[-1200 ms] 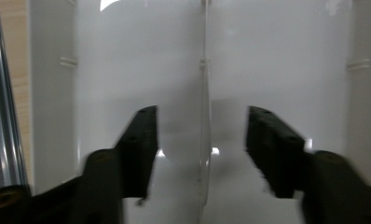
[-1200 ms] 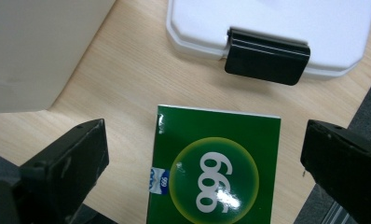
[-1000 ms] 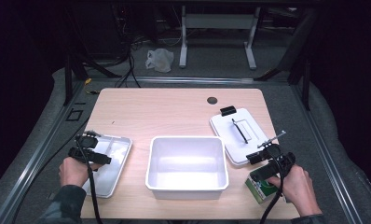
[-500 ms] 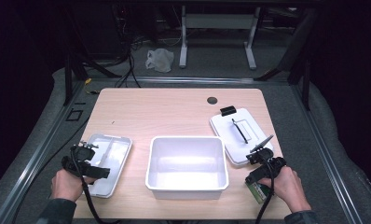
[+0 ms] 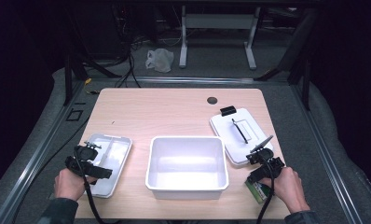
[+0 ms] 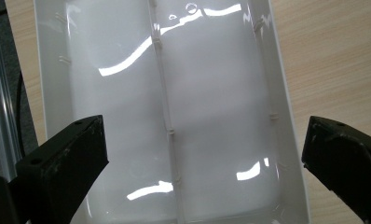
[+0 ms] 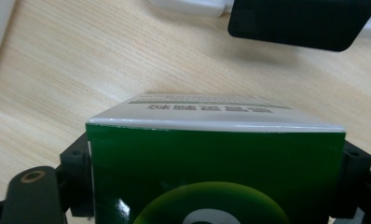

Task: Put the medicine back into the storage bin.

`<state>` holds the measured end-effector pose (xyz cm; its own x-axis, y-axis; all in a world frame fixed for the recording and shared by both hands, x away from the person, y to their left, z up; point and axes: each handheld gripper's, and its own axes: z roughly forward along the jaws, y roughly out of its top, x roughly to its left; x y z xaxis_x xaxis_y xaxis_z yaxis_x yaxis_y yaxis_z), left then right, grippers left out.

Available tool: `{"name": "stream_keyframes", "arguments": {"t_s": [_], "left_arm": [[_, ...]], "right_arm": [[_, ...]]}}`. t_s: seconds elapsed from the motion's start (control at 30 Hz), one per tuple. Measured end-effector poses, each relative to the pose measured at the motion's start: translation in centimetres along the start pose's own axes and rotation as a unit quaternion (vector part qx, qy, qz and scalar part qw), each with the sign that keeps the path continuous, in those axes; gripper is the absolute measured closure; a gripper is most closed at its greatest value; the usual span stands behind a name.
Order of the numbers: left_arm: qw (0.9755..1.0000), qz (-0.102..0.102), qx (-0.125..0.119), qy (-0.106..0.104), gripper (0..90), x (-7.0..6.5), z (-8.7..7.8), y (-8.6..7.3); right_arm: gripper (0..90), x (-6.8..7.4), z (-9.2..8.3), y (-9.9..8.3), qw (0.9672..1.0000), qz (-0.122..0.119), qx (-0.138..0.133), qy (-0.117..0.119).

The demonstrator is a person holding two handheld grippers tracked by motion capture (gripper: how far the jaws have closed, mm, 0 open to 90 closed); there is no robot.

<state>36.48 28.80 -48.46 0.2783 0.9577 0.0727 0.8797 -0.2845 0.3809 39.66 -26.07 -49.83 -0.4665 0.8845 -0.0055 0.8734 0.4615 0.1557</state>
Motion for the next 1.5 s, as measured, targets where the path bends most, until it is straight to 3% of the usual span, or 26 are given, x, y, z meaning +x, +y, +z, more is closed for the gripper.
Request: {"name": "stream_keyframes", "arguments": {"t_s": [0.2,0.47,0.93,1.2,1.4,1.43,1.5], "left_arm": [[1.0,0.004,0.006,-0.006,0.0,0.3,0.3,0.1],[0.9998,0.009,0.015,-0.012,0.0,0.5,0.6,0.1],[0.9993,0.019,0.021,-0.024,0.0,0.2,0.8,0.0],[0.9993,0.02,0.019,-0.026,0.0,0.2,0.8,0.0],[0.9993,0.018,0.017,-0.028,0.0,0.2,0.8,0.0],[0.9993,0.018,0.018,-0.028,0.0,0.2,0.8,0.0],[0.9992,0.018,0.02,-0.029,0.0,0.2,0.8,0.0]], "right_arm": [[15.8,0.2,-1.7,-0.3,0.9996,-0.007,-0.026,0.002],[15.8,0.5,-2.7,-0.3,0.9989,-0.035,-0.03,-0.005],[16.0,1.2,-7.1,0.9,0.9939,-0.068,-0.083,0.024],[16.0,0.8,-7.8,1.7,0.9925,-0.093,-0.076,0.027],[16.0,0.9,-8.7,2.6,0.9885,-0.129,-0.073,0.031],[16.0,1.0,-9.2,2.9,0.9861,-0.146,-0.073,0.029],[16.0,1.1,-9.6,3.1,0.9841,-0.158,-0.074,0.029]]}}
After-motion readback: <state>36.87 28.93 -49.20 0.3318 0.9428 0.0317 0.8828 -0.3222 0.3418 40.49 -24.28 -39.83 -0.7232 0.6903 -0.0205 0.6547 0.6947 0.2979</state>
